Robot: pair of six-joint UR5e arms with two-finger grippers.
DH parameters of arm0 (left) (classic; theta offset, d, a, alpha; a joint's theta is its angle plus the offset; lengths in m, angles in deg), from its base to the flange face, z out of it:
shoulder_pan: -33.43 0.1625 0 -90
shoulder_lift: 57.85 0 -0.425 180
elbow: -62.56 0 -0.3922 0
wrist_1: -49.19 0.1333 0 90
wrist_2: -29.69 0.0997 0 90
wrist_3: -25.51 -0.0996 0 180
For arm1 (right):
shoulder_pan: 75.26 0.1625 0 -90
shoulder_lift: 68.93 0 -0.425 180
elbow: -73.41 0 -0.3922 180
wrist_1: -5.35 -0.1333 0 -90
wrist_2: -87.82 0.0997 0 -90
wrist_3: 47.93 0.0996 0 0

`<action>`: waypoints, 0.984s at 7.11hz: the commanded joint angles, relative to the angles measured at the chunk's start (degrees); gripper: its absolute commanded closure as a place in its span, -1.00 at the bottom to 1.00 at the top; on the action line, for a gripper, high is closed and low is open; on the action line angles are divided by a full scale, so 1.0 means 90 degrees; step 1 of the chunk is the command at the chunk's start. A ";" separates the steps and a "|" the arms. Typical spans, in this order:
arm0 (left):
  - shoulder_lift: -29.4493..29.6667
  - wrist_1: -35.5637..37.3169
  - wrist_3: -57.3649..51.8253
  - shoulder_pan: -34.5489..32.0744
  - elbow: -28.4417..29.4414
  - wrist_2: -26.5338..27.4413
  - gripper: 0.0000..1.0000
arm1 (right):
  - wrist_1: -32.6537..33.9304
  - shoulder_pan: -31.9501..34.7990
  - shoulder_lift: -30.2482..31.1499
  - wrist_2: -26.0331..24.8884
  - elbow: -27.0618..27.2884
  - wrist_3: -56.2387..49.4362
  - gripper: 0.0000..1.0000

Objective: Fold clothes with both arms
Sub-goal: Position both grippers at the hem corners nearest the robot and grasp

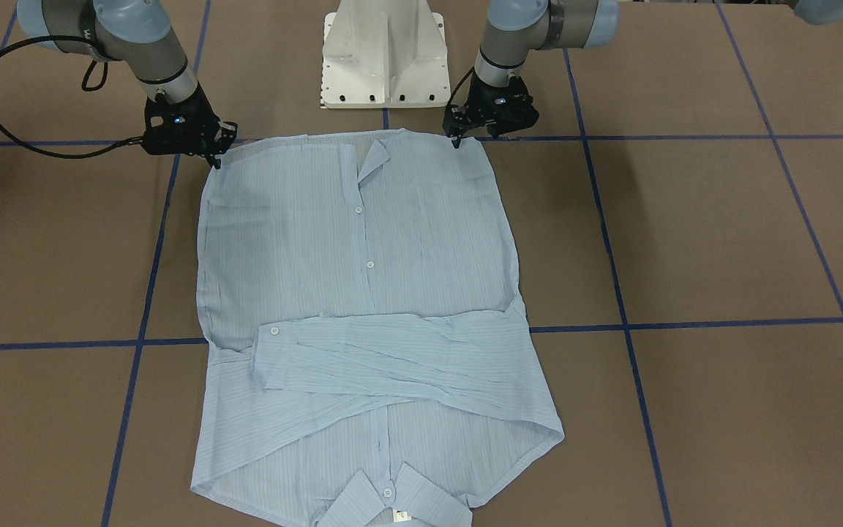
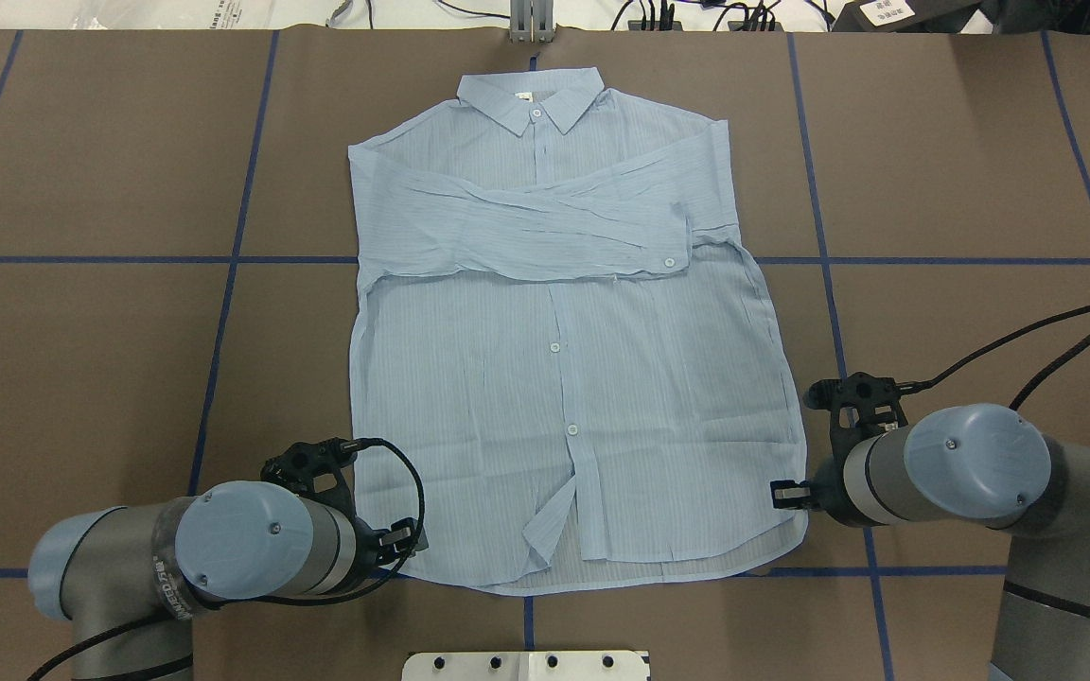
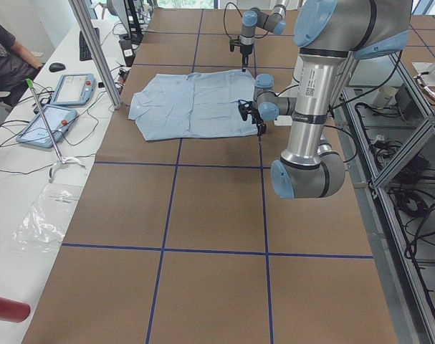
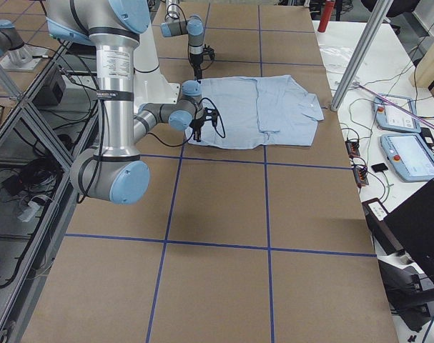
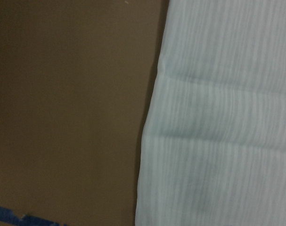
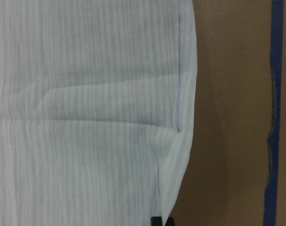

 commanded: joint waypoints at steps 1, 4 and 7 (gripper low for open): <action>0.0007 -0.0013 0.0002 0.0027 0.0040 0.0001 -0.26 | 0.0005 0.0017 0.0000 0.0011 -0.0001 0.0000 1.00; 0.0036 -0.0004 0.0022 0.0027 0.0040 0.0079 -0.10 | 0.0005 0.0056 0.0010 0.0021 -0.0001 0.0000 1.00; 0.0026 0.0035 0.0012 0.0008 0.0049 0.0177 -0.06 | 0.0005 0.0095 0.0010 0.0030 -0.0011 0.0000 1.00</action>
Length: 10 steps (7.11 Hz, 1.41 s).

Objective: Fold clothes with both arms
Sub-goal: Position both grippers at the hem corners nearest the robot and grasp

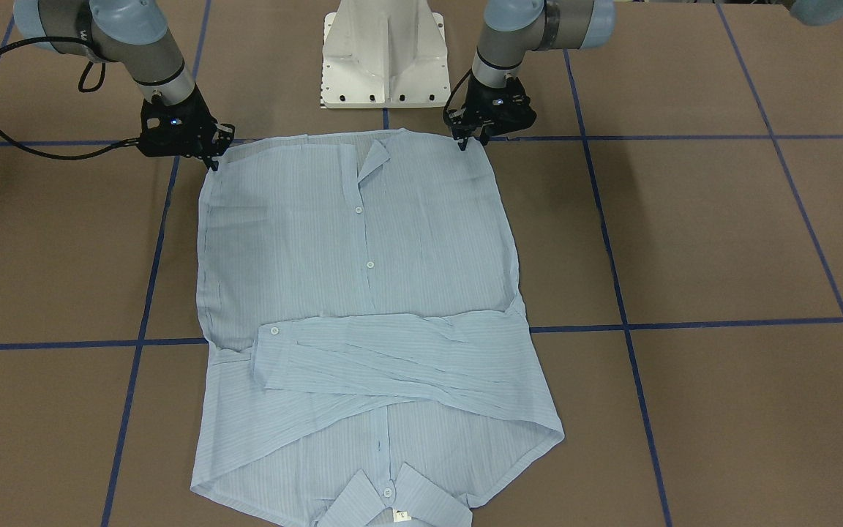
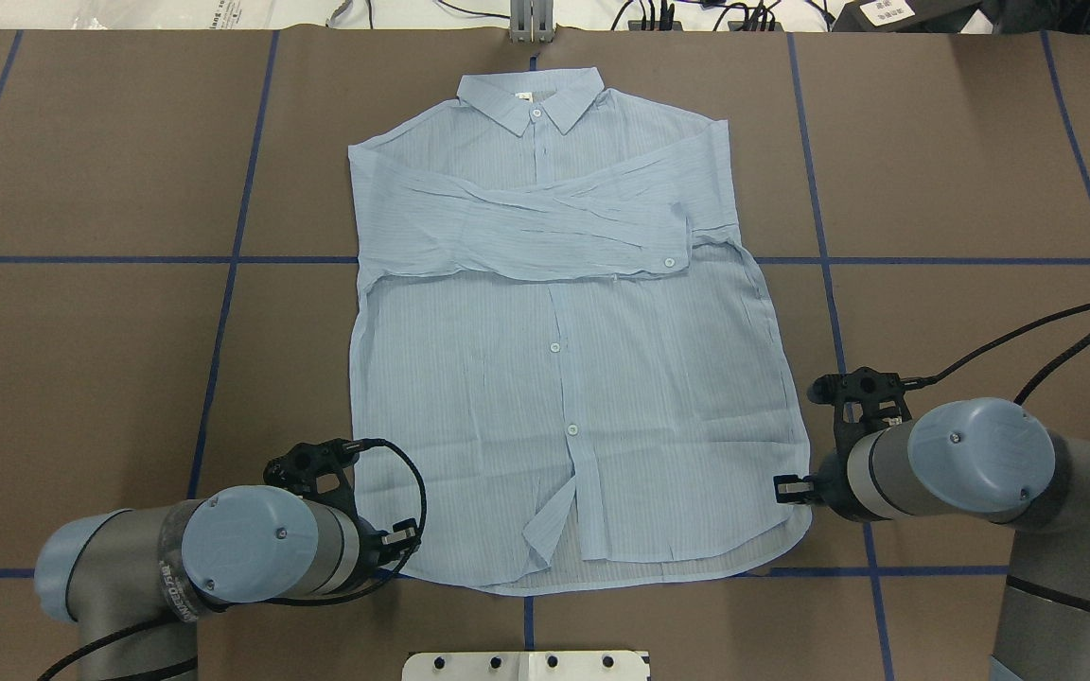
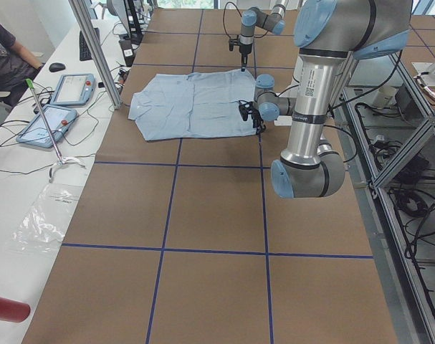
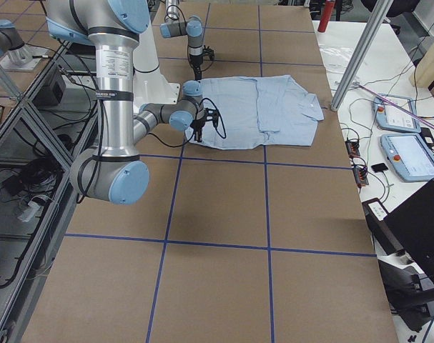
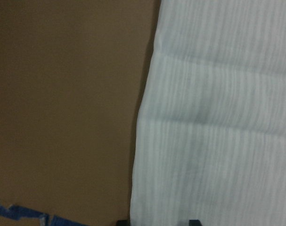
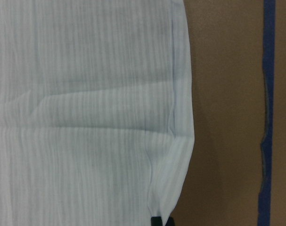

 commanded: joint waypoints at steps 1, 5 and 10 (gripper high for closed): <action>-0.0013 0.0016 -0.0003 -0.0011 0.0002 0.0093 -0.06 | 0.0000 0.0016 0.0000 0.0004 -0.0002 0.0000 1.00; -0.0043 0.0026 -0.0013 -0.0021 -0.0008 0.0094 0.28 | 0.0000 0.0016 0.0000 0.0004 -0.0012 0.0000 1.00; -0.0062 0.0055 0.0016 -0.0069 -0.0397 0.0065 1.00 | 0.0000 0.0064 -0.0009 0.0004 -0.0002 0.0000 1.00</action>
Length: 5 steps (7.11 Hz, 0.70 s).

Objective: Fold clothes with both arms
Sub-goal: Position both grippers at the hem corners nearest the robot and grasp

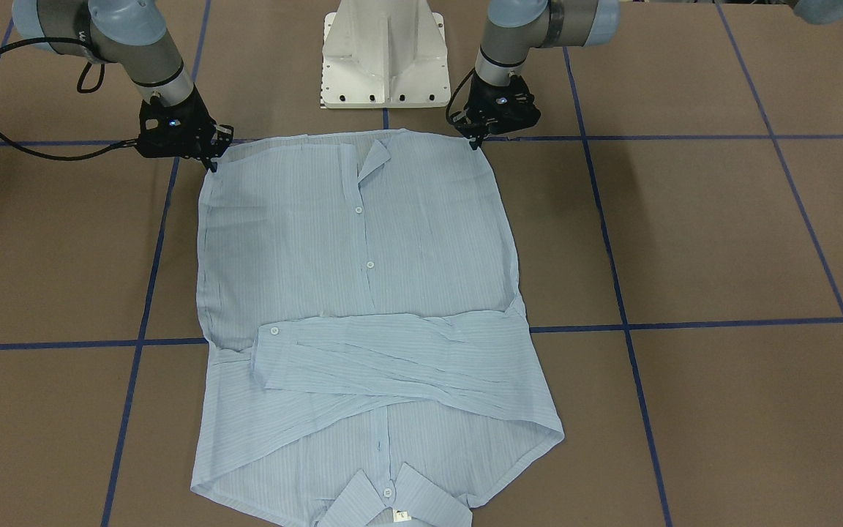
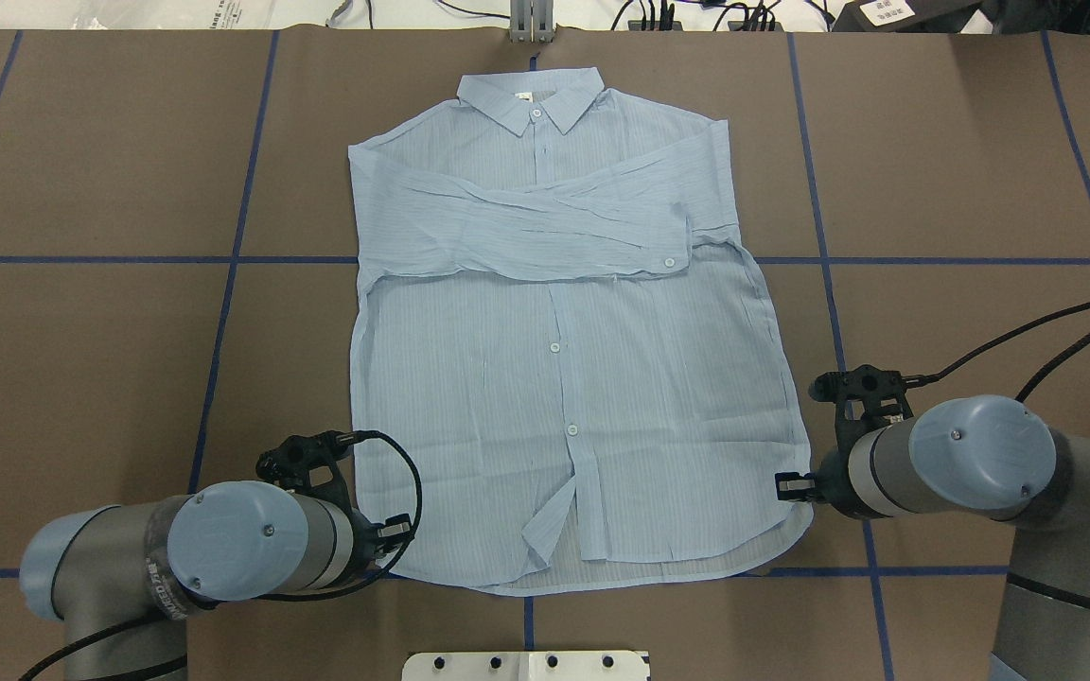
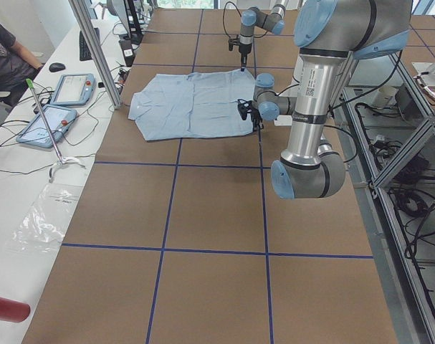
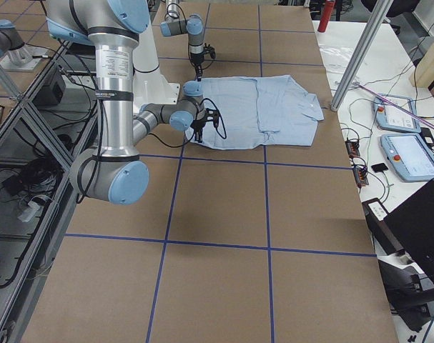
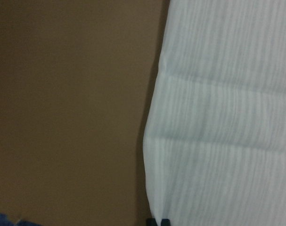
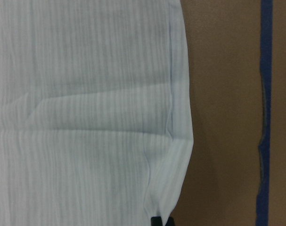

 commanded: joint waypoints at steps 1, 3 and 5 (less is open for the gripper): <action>-0.0007 0.0040 0.0019 -0.0047 -0.0292 -0.0028 1.00 | 0.0000 0.0136 -0.0124 0.0000 0.0009 0.0000 1.00; -0.0007 0.0040 -0.0069 -0.0231 -0.0323 -0.0067 1.00 | 0.0010 0.0477 -0.0291 0.0213 0.0009 -0.0010 1.00; -0.0007 0.0040 -0.0157 -0.0398 -0.0313 -0.0087 1.00 | 0.0010 0.1101 -0.0379 0.0916 -0.0030 -0.0116 1.00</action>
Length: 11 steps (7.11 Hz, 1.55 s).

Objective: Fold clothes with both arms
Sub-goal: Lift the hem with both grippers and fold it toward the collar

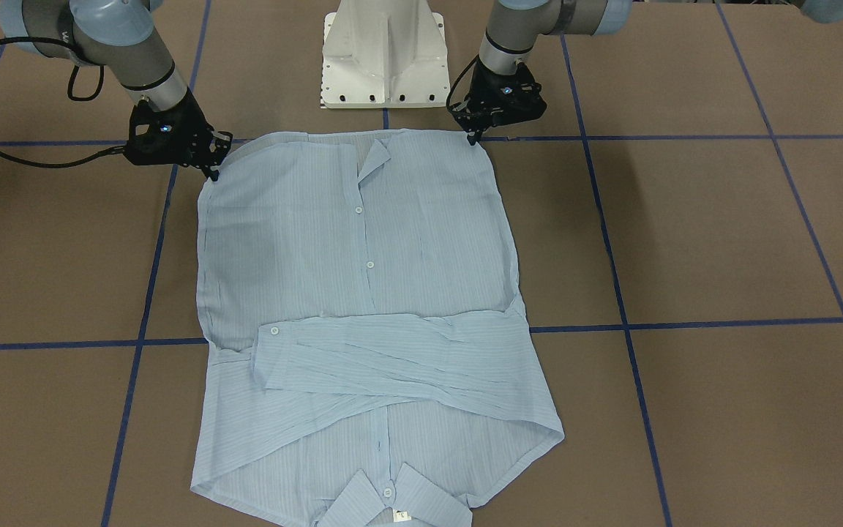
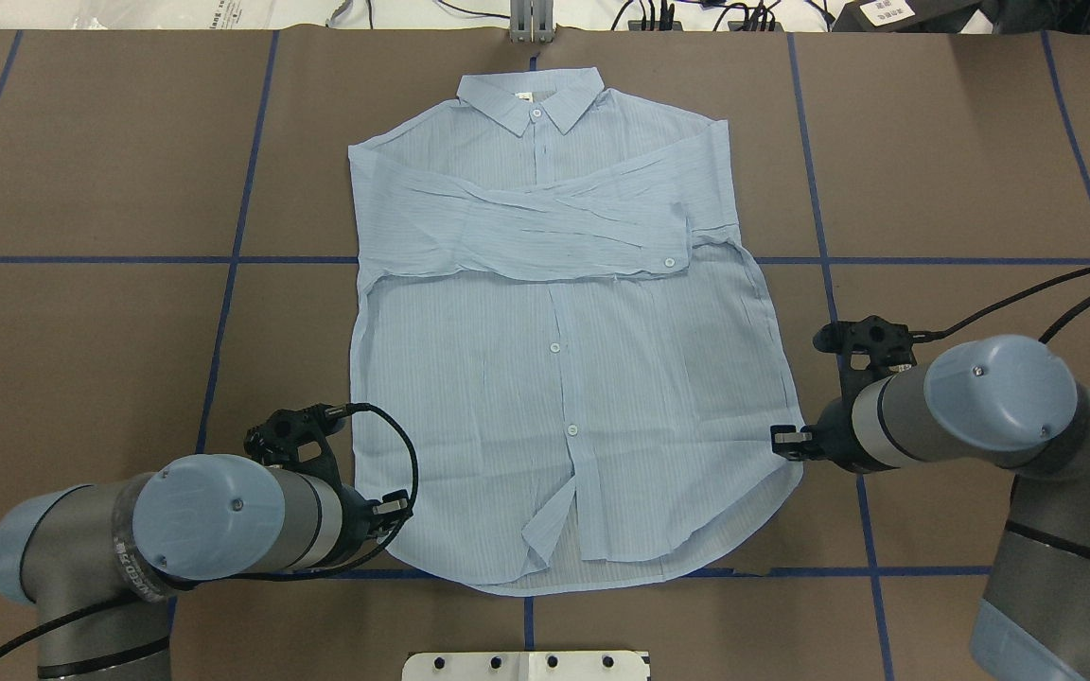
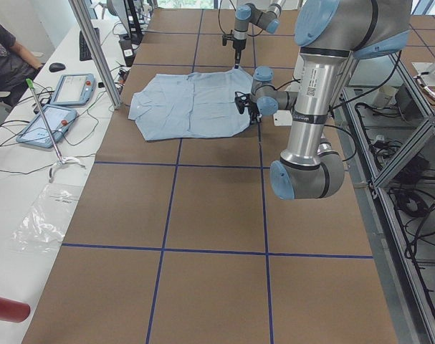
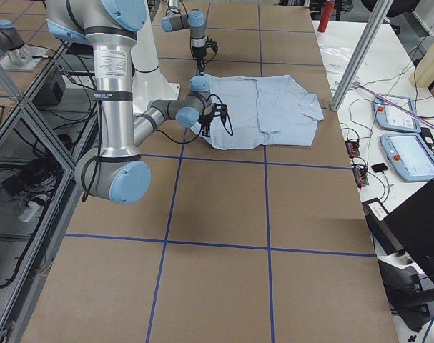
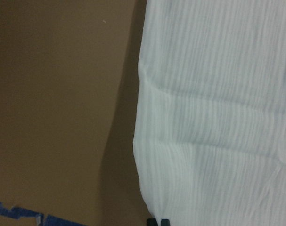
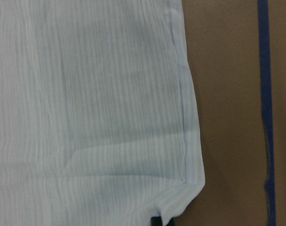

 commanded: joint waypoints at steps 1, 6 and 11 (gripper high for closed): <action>-0.0010 0.0001 -0.0268 -0.0216 -0.0007 -0.0025 1.00 | 0.0001 0.0482 -0.0045 0.0356 -0.0032 -0.0083 1.00; 0.0097 -0.0048 -0.0739 -0.1426 -0.0368 -0.1204 1.00 | 0.0020 0.1233 -0.0502 0.0969 -0.0158 -0.0083 1.00; 0.0769 -0.0107 -0.0865 -0.2530 0.0029 -0.1509 1.00 | 0.0049 0.2581 -0.2034 0.1674 -0.1474 -0.0054 1.00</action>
